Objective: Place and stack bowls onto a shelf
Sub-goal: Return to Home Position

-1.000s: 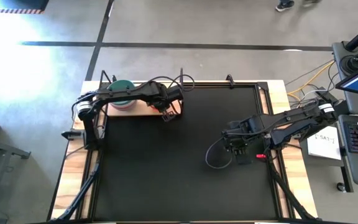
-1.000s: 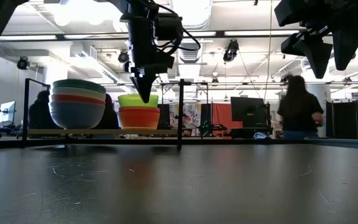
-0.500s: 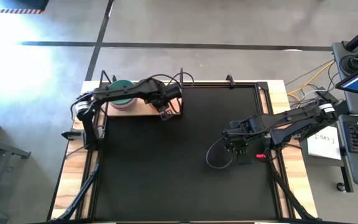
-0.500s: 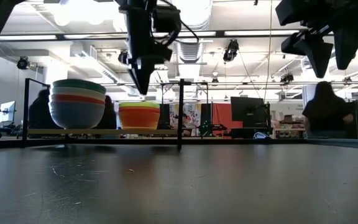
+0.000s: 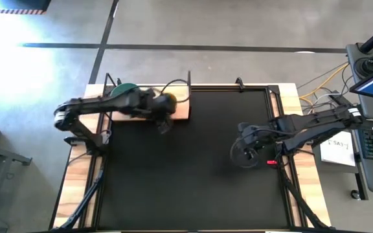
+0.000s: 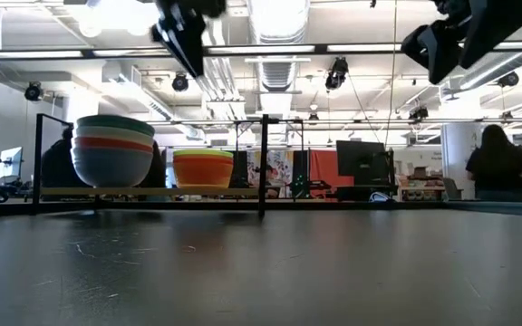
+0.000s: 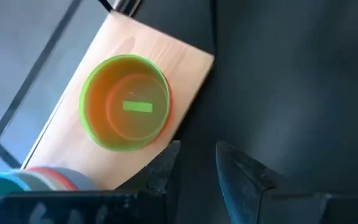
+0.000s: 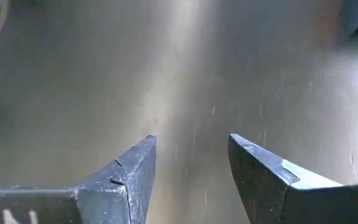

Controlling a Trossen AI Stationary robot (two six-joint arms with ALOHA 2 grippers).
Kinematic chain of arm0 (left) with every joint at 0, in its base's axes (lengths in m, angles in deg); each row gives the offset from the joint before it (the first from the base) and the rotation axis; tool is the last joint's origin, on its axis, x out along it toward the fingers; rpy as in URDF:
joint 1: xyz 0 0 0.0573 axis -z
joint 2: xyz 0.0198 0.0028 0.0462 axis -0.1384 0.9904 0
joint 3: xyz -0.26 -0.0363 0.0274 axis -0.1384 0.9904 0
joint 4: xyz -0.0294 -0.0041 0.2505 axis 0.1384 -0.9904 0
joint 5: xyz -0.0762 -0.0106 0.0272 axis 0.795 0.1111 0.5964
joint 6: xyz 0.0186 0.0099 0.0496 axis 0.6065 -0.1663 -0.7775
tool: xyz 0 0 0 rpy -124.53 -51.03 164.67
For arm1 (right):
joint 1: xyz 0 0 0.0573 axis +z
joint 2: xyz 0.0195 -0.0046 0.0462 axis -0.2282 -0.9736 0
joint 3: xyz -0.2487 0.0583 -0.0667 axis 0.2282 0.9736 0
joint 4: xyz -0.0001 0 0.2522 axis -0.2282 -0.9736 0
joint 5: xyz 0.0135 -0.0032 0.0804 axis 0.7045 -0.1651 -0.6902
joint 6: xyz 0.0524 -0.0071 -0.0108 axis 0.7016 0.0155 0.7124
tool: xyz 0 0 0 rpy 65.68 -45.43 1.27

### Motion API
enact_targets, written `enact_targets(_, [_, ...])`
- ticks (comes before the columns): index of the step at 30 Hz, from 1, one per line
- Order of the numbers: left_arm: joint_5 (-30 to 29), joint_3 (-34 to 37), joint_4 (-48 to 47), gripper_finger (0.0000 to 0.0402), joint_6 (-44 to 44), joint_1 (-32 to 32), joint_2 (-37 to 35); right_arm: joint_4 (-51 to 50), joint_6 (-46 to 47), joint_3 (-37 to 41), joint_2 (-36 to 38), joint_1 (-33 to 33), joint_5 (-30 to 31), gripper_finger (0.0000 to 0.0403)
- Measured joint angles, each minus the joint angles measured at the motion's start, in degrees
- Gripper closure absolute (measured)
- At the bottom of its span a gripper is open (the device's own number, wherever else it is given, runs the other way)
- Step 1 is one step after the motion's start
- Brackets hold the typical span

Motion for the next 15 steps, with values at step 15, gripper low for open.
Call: enact_targets(15, [-20.06,19.61,8.13,0.0318,25.58,27.73,-21.13,24.64,-0.79,17.54,12.05,-4.17,-0.83,0.0216])
